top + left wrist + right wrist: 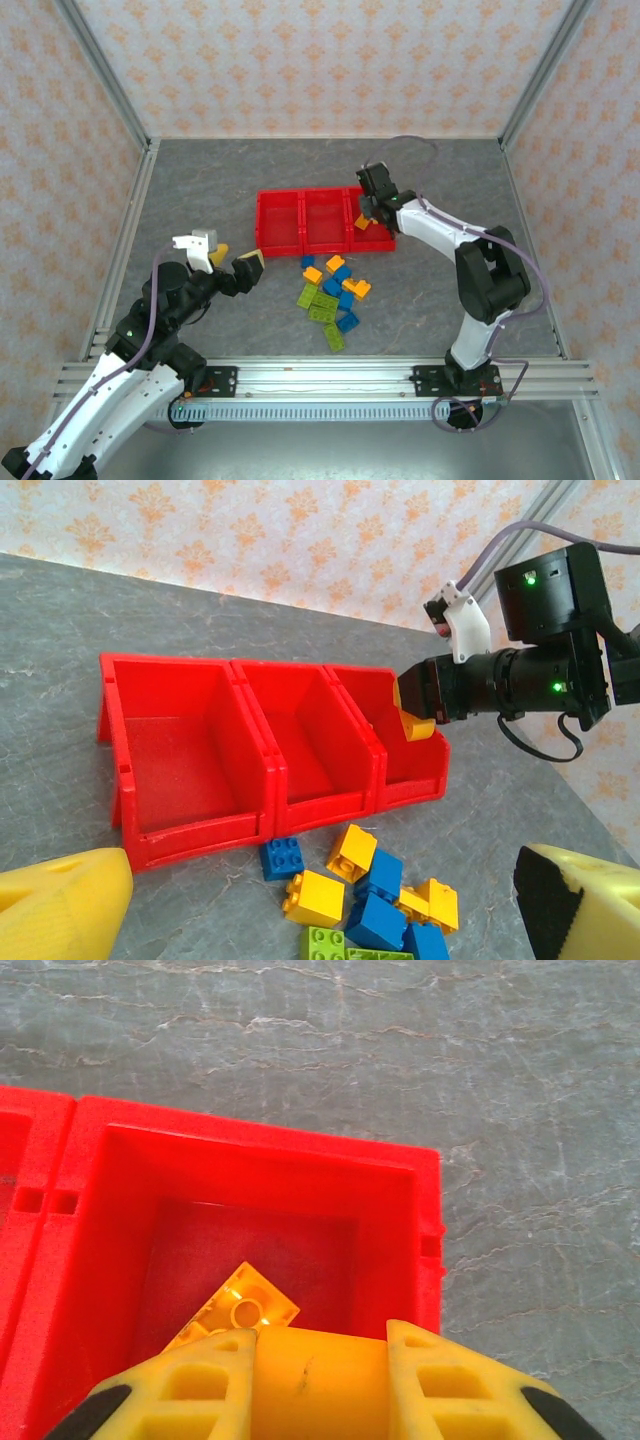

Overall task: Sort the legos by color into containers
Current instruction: Place the lego in the container.

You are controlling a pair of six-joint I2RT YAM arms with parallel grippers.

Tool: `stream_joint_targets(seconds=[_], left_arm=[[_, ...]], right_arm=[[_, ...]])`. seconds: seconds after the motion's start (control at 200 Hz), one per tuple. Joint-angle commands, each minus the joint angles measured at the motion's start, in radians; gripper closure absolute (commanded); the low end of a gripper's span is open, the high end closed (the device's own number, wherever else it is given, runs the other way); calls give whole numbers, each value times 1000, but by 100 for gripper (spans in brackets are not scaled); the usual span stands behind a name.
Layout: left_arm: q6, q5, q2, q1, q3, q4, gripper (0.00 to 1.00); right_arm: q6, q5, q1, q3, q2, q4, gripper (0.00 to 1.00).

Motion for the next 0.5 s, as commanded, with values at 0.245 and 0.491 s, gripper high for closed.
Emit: stream_joint_targets(seconds=[0.245,0.491], left_arm=[[-3,-22,11,-7,2,-7,1],[-5,-24,5,-8,-1,-6,1]], right_arm=[[15,-49,3,-13,46,11,60],[22,-85,3,13,54,-22,56]])
